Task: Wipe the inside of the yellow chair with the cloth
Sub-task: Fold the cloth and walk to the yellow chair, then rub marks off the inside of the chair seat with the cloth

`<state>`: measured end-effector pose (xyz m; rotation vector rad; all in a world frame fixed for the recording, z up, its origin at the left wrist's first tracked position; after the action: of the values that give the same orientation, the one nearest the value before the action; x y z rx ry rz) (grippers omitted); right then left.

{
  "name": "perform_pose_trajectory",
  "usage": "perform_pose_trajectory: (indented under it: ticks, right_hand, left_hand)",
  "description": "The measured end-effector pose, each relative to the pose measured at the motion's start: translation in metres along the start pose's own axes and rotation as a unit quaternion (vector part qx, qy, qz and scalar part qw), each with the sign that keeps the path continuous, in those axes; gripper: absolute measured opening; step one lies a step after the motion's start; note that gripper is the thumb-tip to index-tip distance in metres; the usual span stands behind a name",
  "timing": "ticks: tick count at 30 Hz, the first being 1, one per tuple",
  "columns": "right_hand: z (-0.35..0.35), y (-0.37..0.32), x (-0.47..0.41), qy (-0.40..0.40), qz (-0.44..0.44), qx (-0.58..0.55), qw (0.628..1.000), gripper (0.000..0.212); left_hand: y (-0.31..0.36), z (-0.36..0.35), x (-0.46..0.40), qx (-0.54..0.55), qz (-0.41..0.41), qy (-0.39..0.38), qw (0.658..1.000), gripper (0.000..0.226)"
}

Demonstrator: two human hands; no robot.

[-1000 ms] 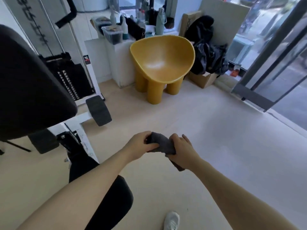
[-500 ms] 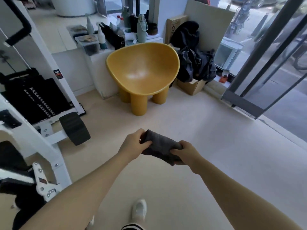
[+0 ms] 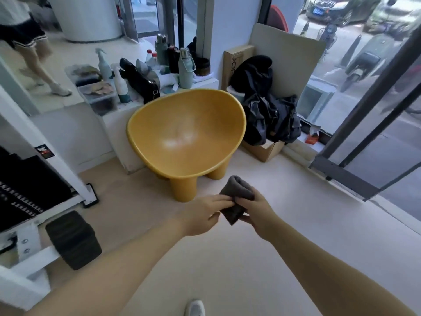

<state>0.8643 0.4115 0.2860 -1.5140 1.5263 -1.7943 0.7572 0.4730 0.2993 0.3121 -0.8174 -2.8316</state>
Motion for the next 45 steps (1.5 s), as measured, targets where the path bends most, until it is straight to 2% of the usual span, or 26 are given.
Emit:
perform_pose_trajectory:
  ticks: [3, 5, 7, 10, 13, 16, 21, 25, 28, 32, 36, 39, 41, 42, 45]
  right_hand:
    - [0.002, -0.03, -0.056, 0.063, 0.018, 0.04, 0.997, 0.04]
    - [-0.001, -0.045, -0.095, 0.1, 0.047, 0.143, 0.984, 0.029]
    - [-0.011, -0.057, -0.138, 0.095, 0.072, 0.249, 0.961, 0.021]
    - [-0.035, -0.072, -0.211, 0.055, 0.093, 0.349, 0.931, 0.016]
    - [-0.057, -0.084, -0.287, 0.01, 0.098, 0.396, 0.913, 0.019]
    - [-0.086, -0.096, -0.364, -0.068, 0.101, 0.46, 0.88, 0.02]
    - [-0.128, -0.099, -0.489, -0.17, 0.124, 0.563, 0.799, 0.028]
    - [-0.165, -0.069, -0.556, -0.262, 0.144, 0.613, 0.731, 0.033]
    - [-0.187, -0.029, -0.59, -0.322, 0.139, 0.609, 0.711, 0.031]
    - [-0.206, 0.024, -0.624, -0.332, 0.14, 0.613, 0.703, 0.032]
    - [-0.224, 0.057, -0.645, -0.322, 0.165, 0.62, 0.696, 0.035]
    - [-0.242, 0.071, -0.661, -0.312, 0.179, 0.575, 0.735, 0.037]
    - [-0.256, 0.082, -0.674, -0.315, 0.198, 0.546, 0.751, 0.038]
    - [-0.262, 0.089, -0.681, -0.325, 0.218, 0.537, 0.747, 0.038]
    - [-0.282, 0.117, -0.691, -0.371, 0.327, 0.52, 0.696, 0.04]
  left_hand:
    - [-0.071, 0.027, -0.023, -0.092, 0.041, -0.006, 0.995, 0.047]
    - [-0.112, 0.038, -0.03, -0.164, 0.11, -0.026, 0.98, 0.051]
    - [-0.16, 0.042, -0.029, -0.179, 0.225, -0.069, 0.955, 0.058]
    - [-0.226, 0.047, -0.03, -0.153, 0.342, -0.072, 0.924, 0.061]
    - [-0.292, 0.047, -0.037, -0.047, 0.443, -0.03, 0.895, 0.062]
    - [-0.351, 0.044, -0.047, 0.049, 0.522, 0.054, 0.85, 0.062]
    - [-0.431, 0.026, -0.061, 0.131, 0.626, 0.174, 0.749, 0.059]
    - [-0.485, -0.011, -0.055, 0.177, 0.686, 0.255, 0.658, 0.069]
    - [-0.516, -0.045, -0.047, 0.225, 0.708, 0.304, 0.596, 0.078]
    - [-0.545, -0.078, -0.035, 0.229, 0.723, 0.371, 0.536, 0.08]
    - [-0.563, -0.104, -0.03, 0.264, 0.68, 0.455, 0.512, 0.079]
    - [-0.573, -0.118, -0.028, 0.291, 0.644, 0.504, 0.497, 0.079]
    - [-0.58, -0.125, -0.024, 0.284, 0.622, 0.532, 0.499, 0.079]
    - [-0.583, -0.129, -0.023, 0.281, 0.605, 0.549, 0.503, 0.078]
    - [-0.589, -0.149, -0.018, 0.289, 0.554, 0.603, 0.497, 0.072]
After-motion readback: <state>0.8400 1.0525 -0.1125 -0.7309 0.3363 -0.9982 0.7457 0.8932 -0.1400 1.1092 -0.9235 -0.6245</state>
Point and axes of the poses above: each hand's wrist, its own x-axis away from the middle knuckle, its own z-axis out of the back of the hand, y = z × x, the point moved 7 cm from there along -x, towards the middle knuckle, and after that the axes turned 5 degrees about -z, right-handed, at the moved point
